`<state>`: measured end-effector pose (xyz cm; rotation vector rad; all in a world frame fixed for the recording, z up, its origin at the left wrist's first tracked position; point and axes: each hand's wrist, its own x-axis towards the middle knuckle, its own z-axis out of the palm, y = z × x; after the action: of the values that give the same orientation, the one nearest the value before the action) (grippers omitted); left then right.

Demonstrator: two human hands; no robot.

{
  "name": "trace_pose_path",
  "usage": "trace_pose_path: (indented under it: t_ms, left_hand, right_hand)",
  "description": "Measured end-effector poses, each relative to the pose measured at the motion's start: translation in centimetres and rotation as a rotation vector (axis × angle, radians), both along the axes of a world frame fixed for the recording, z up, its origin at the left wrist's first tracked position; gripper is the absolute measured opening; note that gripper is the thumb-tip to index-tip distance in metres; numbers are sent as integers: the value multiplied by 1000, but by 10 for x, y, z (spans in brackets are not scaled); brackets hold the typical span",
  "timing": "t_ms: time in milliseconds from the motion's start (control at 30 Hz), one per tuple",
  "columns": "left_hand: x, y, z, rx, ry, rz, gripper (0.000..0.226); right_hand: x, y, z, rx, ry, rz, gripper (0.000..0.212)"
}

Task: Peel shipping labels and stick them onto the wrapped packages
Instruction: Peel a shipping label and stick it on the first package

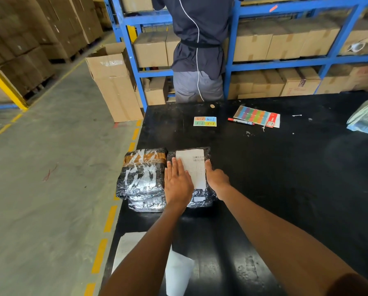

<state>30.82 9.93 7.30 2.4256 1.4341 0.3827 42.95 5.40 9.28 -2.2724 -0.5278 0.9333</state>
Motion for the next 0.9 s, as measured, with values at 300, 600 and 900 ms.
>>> trace_pose_path:
  t_ms: [300, 600, 900]
  left_hand:
    - [-7, -2, 3, -199, -291, 1, 56]
    - [-3, -10, 8, -21, 74, -206, 56]
    - [7, -11, -27, -84, 117, -263, 57]
  right_hand:
    - [-5, -7, 22, 251, 303, -189, 77]
    - [18, -50, -4, 359, 440, -357, 45]
    - [76, -133, -35, 525, 507, -542, 57]
